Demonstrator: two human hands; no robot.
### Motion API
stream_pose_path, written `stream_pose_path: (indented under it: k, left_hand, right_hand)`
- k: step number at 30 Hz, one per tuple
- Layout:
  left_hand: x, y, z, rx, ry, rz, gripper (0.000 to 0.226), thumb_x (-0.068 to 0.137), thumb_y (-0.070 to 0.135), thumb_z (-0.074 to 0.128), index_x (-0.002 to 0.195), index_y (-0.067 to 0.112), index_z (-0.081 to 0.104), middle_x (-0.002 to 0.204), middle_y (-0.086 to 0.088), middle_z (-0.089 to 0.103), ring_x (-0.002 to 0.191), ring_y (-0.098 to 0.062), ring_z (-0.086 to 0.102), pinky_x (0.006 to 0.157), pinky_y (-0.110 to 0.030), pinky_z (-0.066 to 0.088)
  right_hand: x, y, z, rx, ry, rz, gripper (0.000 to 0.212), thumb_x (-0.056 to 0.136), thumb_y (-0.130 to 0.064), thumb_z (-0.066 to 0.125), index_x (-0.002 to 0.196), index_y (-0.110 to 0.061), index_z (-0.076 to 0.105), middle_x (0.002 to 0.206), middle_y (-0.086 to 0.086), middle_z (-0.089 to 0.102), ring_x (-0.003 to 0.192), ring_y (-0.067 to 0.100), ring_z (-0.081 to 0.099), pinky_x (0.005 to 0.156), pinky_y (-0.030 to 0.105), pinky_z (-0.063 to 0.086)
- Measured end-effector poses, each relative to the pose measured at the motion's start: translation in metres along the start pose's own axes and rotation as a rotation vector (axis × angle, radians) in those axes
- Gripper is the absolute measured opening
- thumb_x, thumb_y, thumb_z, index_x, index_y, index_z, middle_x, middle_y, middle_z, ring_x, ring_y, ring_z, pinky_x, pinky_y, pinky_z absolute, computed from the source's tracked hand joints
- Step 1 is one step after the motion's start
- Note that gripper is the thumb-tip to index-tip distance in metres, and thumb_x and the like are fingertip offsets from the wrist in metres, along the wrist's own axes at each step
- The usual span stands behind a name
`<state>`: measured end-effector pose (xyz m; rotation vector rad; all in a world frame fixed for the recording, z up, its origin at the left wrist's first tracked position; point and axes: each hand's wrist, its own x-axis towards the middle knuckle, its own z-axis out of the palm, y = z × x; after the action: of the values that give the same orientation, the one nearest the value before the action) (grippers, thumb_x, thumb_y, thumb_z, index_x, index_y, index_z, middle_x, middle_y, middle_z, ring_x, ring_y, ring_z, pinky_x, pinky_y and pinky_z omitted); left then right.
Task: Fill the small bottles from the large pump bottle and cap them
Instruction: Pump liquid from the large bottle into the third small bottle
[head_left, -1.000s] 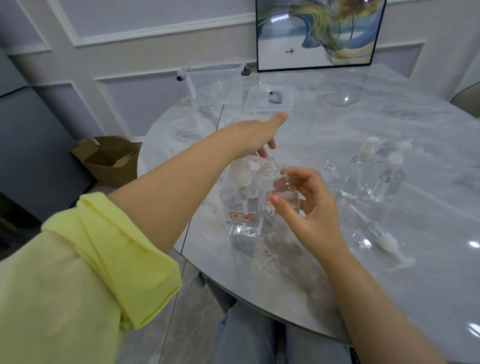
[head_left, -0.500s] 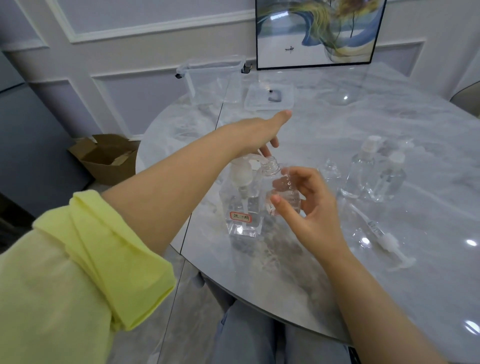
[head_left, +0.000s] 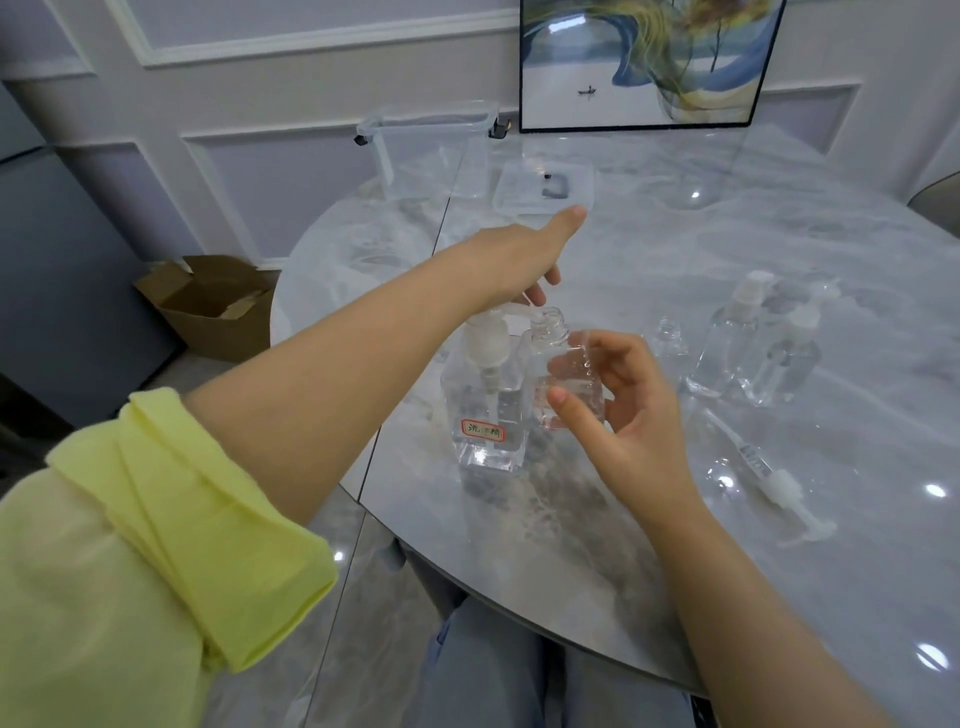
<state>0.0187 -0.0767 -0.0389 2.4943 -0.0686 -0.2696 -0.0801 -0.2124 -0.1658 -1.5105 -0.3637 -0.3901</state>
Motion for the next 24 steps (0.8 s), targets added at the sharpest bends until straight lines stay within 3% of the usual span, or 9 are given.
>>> stream_pose_path:
  k: [3, 7, 11, 14, 24]
  left_hand:
    - [-0.0003, -0.0007, 0.0013, 0.047, -0.032, -0.022, 0.078, 0.099, 0.073, 0.016, 0.107, 0.02, 0.072, 0.104, 0.0, 0.074, 0.106, -0.019, 0.065, 0.09, -0.037, 0.037]
    - [0.001, 0.0046, -0.0005, 0.074, -0.029, 0.007, 0.077, 0.098, 0.074, 0.016, 0.11, 0.021, 0.07, 0.106, 0.001, 0.073, 0.106, -0.019, 0.064, 0.096, -0.039, 0.041]
    - [0.0011, 0.0012, 0.0007, 0.092, -0.091, -0.028, 0.079, 0.097, 0.075, 0.015, 0.111, 0.021, 0.071, 0.109, 0.0, 0.073, 0.101, -0.018, 0.065, 0.09, -0.039, 0.037]
    - [0.0003, 0.0017, -0.0004, 0.065, -0.059, 0.002, 0.078, 0.098, 0.074, 0.016, 0.11, 0.021, 0.071, 0.107, -0.001, 0.074, 0.106, -0.02, 0.064, 0.097, -0.04, 0.041]
    - [0.0008, -0.0016, 0.0002, 0.037, -0.052, -0.014, 0.079, 0.098, 0.075, 0.015, 0.109, 0.022, 0.072, 0.106, 0.001, 0.074, 0.107, -0.019, 0.064, 0.092, -0.039, 0.037]
  right_hand:
    - [0.0002, 0.0019, -0.0004, -0.007, -0.008, 0.007, 0.038, 0.082, -0.034, 0.077, 0.117, -0.03, 0.06, 0.113, -0.004, 0.069, 0.11, 0.025, 0.069, 0.078, 0.06, 0.06]
    - [0.0011, 0.0019, -0.0004, 0.036, 0.016, 0.022, 0.039, 0.082, -0.034, 0.077, 0.117, -0.029, 0.061, 0.114, 0.0, 0.069, 0.112, 0.026, 0.069, 0.078, 0.062, 0.059]
    - [0.0002, 0.0017, 0.0002, -0.006, 0.005, 0.01, 0.039, 0.082, -0.033, 0.077, 0.117, -0.027, 0.061, 0.113, -0.005, 0.069, 0.11, 0.026, 0.068, 0.079, 0.059, 0.06]
    - [-0.0005, 0.0011, 0.0009, 0.003, 0.016, 0.0, 0.038, 0.082, -0.033, 0.077, 0.116, -0.028, 0.061, 0.114, -0.007, 0.069, 0.11, 0.025, 0.069, 0.08, 0.059, 0.06]
    - [-0.0001, 0.0015, 0.0015, -0.044, 0.004, -0.011, 0.038, 0.083, -0.034, 0.077, 0.117, -0.029, 0.06, 0.113, -0.006, 0.068, 0.111, 0.026, 0.069, 0.077, 0.056, 0.061]
